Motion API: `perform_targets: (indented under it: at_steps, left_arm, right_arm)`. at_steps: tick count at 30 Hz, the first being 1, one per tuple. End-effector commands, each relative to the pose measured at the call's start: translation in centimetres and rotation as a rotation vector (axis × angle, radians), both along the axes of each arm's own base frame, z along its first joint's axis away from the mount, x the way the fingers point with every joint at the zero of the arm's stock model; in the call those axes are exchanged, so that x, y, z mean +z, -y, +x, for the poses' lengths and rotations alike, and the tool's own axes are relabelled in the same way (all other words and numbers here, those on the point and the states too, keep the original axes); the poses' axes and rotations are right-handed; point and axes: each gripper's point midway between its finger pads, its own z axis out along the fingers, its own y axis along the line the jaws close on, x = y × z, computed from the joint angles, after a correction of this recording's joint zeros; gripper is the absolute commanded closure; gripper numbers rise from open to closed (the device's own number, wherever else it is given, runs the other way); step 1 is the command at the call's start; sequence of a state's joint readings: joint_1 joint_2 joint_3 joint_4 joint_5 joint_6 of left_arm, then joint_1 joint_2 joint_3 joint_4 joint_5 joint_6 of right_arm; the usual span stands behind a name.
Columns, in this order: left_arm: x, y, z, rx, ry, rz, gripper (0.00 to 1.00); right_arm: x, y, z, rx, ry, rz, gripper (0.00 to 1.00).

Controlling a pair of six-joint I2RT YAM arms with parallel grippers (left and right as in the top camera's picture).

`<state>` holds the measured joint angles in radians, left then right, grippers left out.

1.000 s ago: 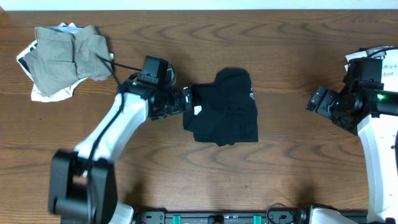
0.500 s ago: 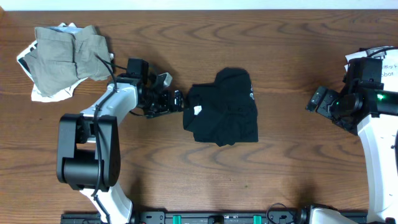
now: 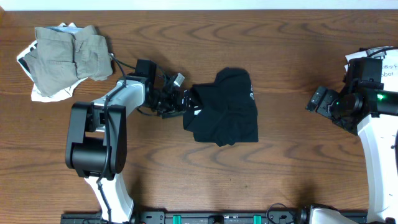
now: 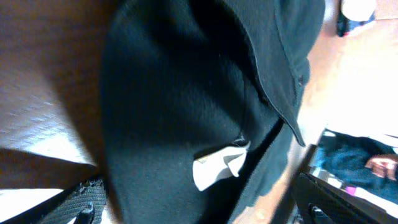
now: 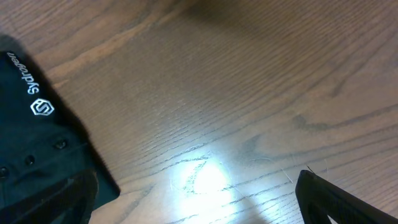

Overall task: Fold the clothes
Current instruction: 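Reach the left gripper to the black bundle's left edge and grasp it, then lift the black bundle with the left gripper and carry it to upper left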

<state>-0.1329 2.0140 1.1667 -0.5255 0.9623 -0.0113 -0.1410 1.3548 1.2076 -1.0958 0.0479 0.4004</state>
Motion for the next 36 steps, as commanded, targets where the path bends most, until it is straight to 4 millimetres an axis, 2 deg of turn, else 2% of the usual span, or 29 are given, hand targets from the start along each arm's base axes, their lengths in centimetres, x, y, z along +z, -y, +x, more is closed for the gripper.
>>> perform_targets:
  at_steps: [1,9,14,28,36]
  left_arm:
    - [-4.5,-1.1,-3.2,0.012,-0.183,0.114,0.02]
    - [-4.8,-1.0,-4.6,0.037,-0.276,0.138,0.02]
    - [-5.0,0.0,-5.2,0.005,-0.268,0.144,0.02]
    - [-5.1,3.8,-4.0,-0.025,-0.165,0.129,0.02]
    - [-5.8,3.7,-3.4,-0.005,-0.142,0.184,0.02]
  right_arm:
    - [-0.1,0.3,0.0,0.002,-0.004,-0.004,0.01]
    - [-0.1,0.3,0.0,0.002,-0.004,-0.004,0.01]
    - [-0.1,0.3,0.0,0.002,-0.004,-0.004,0.01]
    - [-0.1,0.3,0.0,0.002,-0.004,-0.004,0.01]
    - [-0.1,0.3,0.0,0.002,-0.004,-0.004,0.01]
